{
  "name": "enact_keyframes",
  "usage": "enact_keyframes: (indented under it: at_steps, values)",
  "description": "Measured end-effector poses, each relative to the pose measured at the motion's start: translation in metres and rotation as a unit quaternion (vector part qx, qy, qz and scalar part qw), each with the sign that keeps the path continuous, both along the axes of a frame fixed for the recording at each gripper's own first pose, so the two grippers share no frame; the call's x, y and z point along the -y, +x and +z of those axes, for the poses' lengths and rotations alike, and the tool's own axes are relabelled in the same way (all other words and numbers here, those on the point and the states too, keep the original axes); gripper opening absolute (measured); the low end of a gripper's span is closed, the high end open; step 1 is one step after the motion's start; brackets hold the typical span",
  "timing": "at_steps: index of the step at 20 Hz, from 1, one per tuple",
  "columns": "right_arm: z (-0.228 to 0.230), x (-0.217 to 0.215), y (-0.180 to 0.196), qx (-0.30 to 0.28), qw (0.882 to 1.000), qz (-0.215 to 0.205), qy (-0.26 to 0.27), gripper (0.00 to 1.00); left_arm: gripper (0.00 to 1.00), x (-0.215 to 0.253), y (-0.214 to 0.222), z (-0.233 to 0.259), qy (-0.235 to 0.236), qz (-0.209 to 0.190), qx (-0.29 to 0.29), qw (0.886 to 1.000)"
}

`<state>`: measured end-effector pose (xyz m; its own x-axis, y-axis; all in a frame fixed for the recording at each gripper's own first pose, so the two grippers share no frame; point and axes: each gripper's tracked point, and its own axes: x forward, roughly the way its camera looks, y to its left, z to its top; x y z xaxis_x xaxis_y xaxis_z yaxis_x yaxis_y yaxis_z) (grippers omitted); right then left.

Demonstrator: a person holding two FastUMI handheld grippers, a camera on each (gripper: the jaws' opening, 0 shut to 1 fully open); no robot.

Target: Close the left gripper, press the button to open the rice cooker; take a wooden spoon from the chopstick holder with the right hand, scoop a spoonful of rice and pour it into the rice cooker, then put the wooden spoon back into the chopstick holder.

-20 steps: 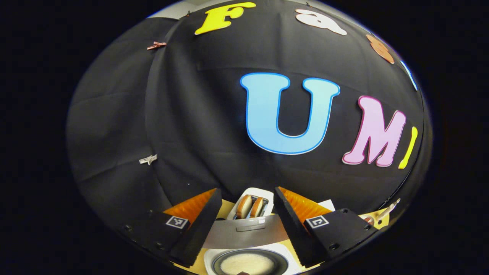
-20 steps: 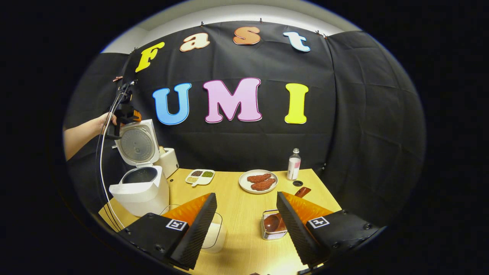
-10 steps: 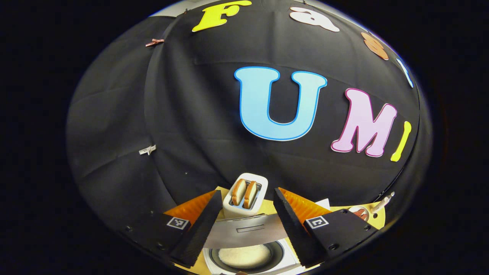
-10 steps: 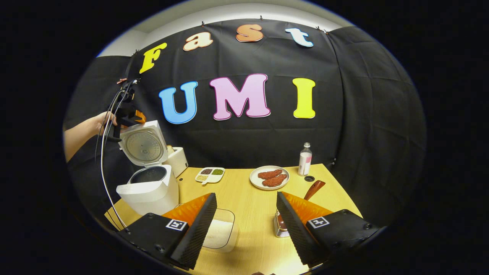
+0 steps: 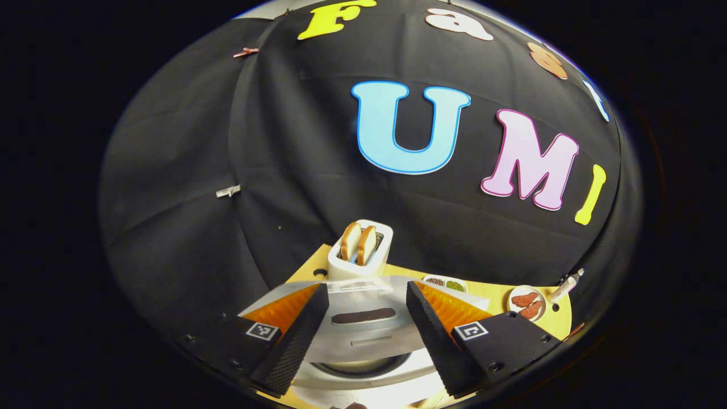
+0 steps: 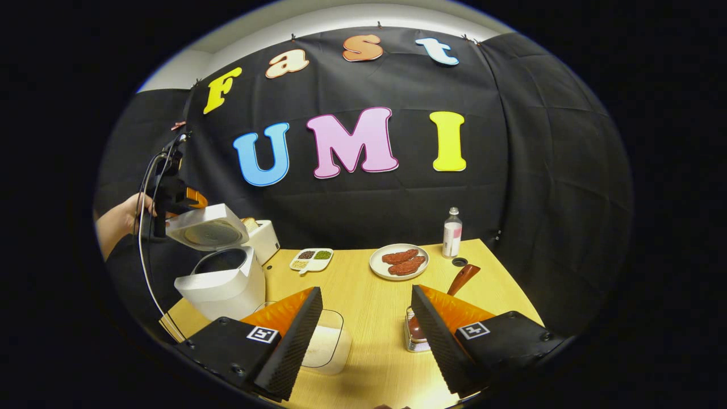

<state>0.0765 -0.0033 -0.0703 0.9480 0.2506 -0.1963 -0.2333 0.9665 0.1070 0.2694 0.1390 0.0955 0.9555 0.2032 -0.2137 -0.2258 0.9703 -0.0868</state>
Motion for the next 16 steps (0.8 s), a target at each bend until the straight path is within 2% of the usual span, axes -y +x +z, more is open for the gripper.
enact_keyframes:
  at_steps: [8,16]
  values:
    - [-0.011,-0.005,-0.01,-0.011,0.999,0.034,-0.021,0.98,0.97,0.015,-0.017,-0.074,0.021,0.019,-0.002,1.0]
    - [-0.019,0.005,-0.012,-0.023,0.999,0.034,-0.016,0.99,0.98,0.03,-0.024,-0.142,0.025,0.031,-0.044,0.998]
